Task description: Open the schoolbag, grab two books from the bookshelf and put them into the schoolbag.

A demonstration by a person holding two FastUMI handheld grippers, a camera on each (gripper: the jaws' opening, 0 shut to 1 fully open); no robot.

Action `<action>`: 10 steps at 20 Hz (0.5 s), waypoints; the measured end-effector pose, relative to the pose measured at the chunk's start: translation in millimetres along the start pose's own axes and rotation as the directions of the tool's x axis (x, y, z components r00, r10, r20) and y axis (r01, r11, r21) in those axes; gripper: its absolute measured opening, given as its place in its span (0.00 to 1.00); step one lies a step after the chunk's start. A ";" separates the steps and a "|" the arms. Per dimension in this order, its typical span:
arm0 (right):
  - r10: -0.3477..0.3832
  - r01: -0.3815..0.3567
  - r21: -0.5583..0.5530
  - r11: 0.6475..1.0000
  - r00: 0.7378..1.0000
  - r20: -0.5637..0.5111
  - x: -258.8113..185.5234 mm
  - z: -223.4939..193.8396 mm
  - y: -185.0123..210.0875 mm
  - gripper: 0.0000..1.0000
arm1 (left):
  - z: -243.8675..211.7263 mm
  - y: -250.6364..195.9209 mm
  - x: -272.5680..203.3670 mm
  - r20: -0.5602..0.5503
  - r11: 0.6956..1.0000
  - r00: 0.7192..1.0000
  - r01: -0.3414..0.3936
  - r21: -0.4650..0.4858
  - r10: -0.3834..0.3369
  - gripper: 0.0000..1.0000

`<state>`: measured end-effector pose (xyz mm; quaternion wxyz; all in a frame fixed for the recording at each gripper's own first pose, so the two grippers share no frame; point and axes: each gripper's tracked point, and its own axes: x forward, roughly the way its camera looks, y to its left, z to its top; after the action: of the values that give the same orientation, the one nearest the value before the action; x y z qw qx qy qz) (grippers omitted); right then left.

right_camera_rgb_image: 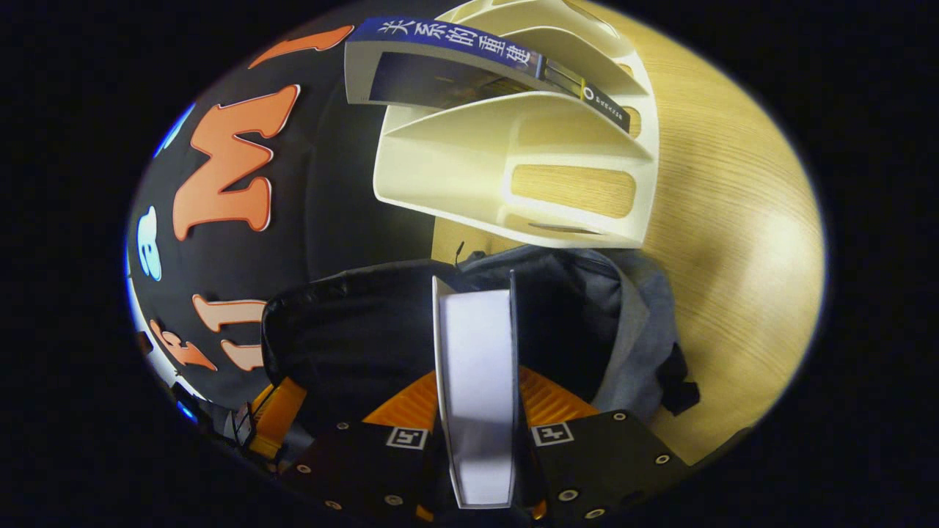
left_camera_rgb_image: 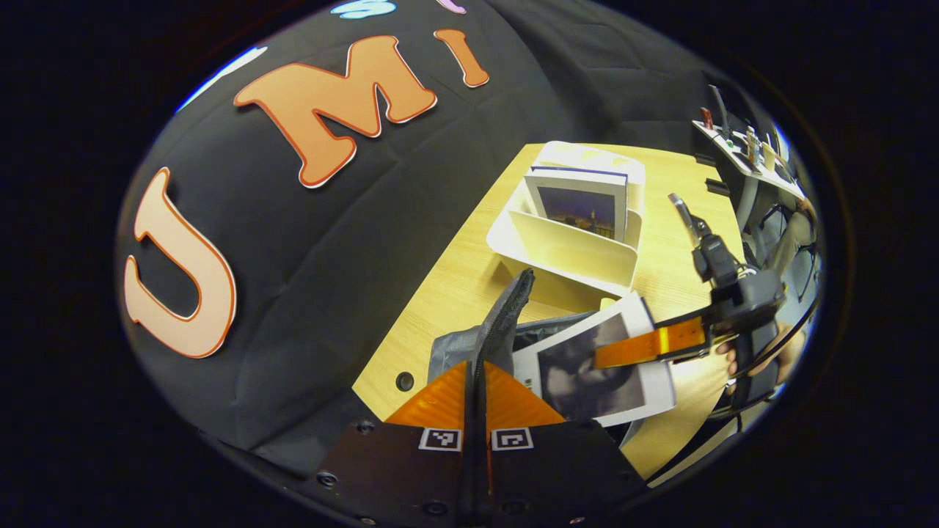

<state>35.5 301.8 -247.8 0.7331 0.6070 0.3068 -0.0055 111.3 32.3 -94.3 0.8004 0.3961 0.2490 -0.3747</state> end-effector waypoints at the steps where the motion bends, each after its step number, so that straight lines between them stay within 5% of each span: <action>1: 0.017 -0.018 0.013 1.000 1.000 0.020 6.6 1.2 6.4 0.37 | 1.6 -1.4 -0.7 0.001 1.000 1.000 0.004 -0.006 -0.004 0.01; 3: 0.018 -0.019 0.008 1.000 0.999 0.045 20.6 1.3 9.9 0.37 | 3.1 -2.6 -2.0 0.002 1.000 1.000 0.002 0.007 -0.002 0.01; 4: 0.015 -0.015 0.002 1.000 0.999 0.052 27.4 -0.7 9.2 0.47 | 2.8 -1.6 -2.0 0.003 1.000 1.000 -0.004 0.021 0.004 0.01; 5: 0.015 -0.016 0.005 1.000 0.998 0.056 34.4 -4.3 9.6 0.37 | 2.5 -0.4 -2.2 0.000 0.999 1.000 -0.010 0.032 0.010 0.01; 10: -0.074 0.075 0.039 0.996 0.997 -0.017 60.5 -29.7 -14.7 0.40 | -1.9 5.2 -1.9 -0.002 0.998 0.999 -0.033 0.050 0.034 0.01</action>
<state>65.8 346.6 -290.8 0.7179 0.6095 0.3347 -0.0343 114.2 36.7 -91.7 0.7961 0.4207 0.2342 -0.3667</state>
